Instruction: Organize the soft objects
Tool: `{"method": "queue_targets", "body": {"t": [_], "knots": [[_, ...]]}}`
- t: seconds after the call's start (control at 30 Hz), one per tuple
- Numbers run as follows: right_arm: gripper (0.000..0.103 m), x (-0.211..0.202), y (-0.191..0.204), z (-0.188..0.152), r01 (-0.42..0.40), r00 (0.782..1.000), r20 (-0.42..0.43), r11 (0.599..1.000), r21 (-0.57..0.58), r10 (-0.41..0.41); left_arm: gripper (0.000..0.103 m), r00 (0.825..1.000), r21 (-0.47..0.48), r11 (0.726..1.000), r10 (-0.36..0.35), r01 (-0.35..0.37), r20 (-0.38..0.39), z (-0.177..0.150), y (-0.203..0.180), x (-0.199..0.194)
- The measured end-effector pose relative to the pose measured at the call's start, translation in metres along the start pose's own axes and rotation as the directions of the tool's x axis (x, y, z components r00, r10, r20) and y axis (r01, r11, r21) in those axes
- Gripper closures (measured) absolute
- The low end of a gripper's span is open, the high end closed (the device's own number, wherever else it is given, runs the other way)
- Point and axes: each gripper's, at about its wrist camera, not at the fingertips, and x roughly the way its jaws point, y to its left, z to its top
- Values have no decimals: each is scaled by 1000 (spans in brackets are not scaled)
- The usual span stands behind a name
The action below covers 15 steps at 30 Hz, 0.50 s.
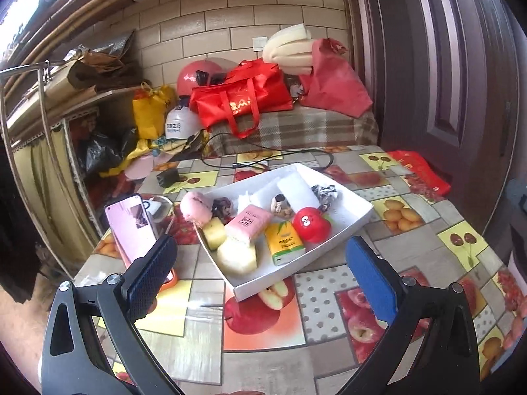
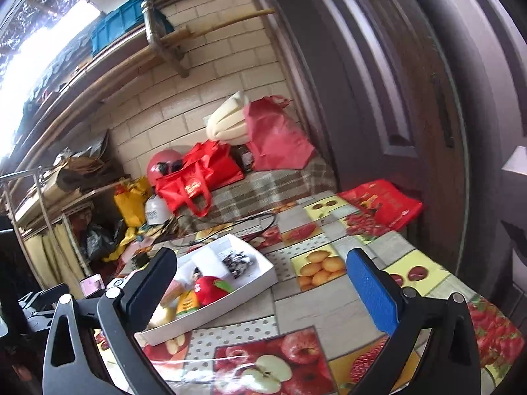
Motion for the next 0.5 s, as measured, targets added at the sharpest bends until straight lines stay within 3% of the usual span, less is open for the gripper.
{"method": "queue_targets", "body": {"t": [0.27,0.5], "knots": [[0,-13,-5,1,51,996,77,999,-4,-51,0,1000,-16,1000,-2,2,1,-5,0,-1],[0,-9,-10,-2,41,998,47,999,10,-41,0,999,7,1000,-22,22,-47,-12,-7,12]]}}
